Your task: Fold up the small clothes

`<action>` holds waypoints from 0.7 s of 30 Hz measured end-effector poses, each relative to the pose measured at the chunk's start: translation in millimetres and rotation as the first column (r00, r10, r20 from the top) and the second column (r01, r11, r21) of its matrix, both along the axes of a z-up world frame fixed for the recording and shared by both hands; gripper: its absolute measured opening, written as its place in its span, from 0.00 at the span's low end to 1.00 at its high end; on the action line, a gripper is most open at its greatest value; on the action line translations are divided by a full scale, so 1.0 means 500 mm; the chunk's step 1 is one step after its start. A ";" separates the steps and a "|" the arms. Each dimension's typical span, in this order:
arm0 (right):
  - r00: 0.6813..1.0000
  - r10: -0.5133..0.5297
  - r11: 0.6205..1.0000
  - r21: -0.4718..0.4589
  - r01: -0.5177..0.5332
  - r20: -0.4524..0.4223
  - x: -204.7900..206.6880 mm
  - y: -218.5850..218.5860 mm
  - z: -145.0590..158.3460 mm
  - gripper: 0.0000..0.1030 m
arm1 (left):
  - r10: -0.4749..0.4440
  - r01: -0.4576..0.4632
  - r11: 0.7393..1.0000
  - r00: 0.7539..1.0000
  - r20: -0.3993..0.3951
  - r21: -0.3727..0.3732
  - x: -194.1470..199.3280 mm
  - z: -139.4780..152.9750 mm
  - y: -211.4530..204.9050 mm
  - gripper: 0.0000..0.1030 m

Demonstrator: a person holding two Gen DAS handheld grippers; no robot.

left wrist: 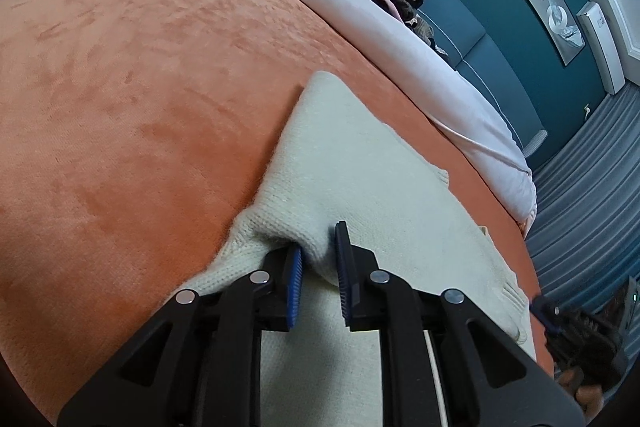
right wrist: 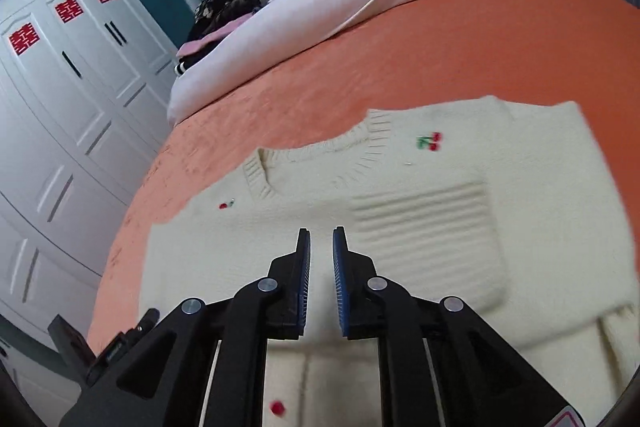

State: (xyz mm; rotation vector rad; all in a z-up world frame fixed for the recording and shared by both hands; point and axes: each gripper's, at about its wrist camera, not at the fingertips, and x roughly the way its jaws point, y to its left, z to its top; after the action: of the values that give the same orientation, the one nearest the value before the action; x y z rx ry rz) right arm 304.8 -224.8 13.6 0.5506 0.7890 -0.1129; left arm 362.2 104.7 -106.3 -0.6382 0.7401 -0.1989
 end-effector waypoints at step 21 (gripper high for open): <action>0.973 -0.044 0.994 0.089 0.065 -0.228 -0.644 -0.050 -0.045 0.72 | 0.000 -0.023 0.996 0.967 -0.255 -0.084 -0.500 0.075 0.189 0.95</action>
State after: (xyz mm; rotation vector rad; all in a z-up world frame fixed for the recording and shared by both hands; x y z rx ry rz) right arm -17.3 -249.9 -9.0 0.6581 1.0046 -0.1918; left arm 112.2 199.3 -68.8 -0.7596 0.9796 -0.1396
